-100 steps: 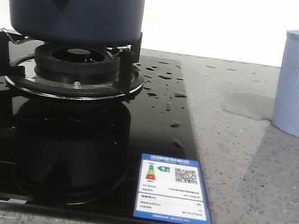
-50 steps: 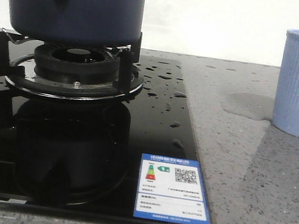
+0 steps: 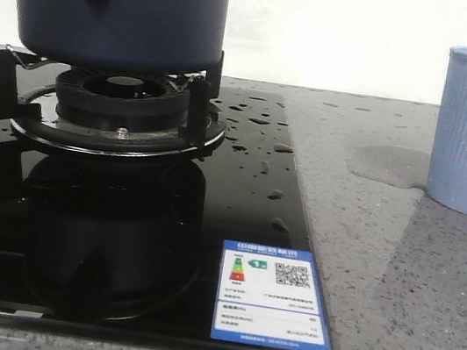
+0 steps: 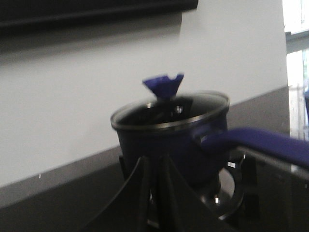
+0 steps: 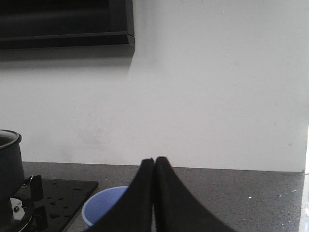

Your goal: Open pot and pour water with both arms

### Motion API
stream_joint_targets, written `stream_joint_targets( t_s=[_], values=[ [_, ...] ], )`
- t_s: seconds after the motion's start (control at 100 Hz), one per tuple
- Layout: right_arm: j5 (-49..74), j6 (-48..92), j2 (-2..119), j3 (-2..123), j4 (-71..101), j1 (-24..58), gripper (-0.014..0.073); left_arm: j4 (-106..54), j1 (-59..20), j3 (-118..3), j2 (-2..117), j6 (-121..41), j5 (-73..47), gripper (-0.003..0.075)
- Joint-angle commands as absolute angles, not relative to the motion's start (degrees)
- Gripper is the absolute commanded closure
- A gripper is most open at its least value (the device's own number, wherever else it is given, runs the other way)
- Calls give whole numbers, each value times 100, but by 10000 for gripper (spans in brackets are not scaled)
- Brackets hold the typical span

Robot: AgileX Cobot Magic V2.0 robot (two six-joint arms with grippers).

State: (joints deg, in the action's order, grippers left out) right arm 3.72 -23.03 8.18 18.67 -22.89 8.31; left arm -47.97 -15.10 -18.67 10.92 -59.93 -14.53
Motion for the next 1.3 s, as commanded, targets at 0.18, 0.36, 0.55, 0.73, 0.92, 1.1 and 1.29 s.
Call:
stream_joint_targets(
  t_s=[0.18,0.36,0.55,0.73,0.92,1.1,1.29],
  values=[
    [0,-2292,866,2000,-2305,806,669,-1228,-1500,-1151,985,-2067,-1050,740],
    [0,-2292,866,2000,-2305,806,669,-1192,-1383,-218,254,-1436,-299,740],
    [0,-2292,866,2000,-2305,806,669,-1023,-899,177,-137,-920,-755,740],
    [0,-2292,866,2000,-2305,806,669,-1023,-595,177,-159,-920,-1246,740],
    [0,-2292,866,2000,-2305,806,669,-1259,-583,177,-159,-920,-1683,740],
    [0,-2292,866,2000,-2305,806,669,-1259,-583,177,-159,-920,-1683,740],
    [0,-2292,866,2000,-2305,806,669,-1259,-583,177,-159,-920,-1683,740]
  ],
)
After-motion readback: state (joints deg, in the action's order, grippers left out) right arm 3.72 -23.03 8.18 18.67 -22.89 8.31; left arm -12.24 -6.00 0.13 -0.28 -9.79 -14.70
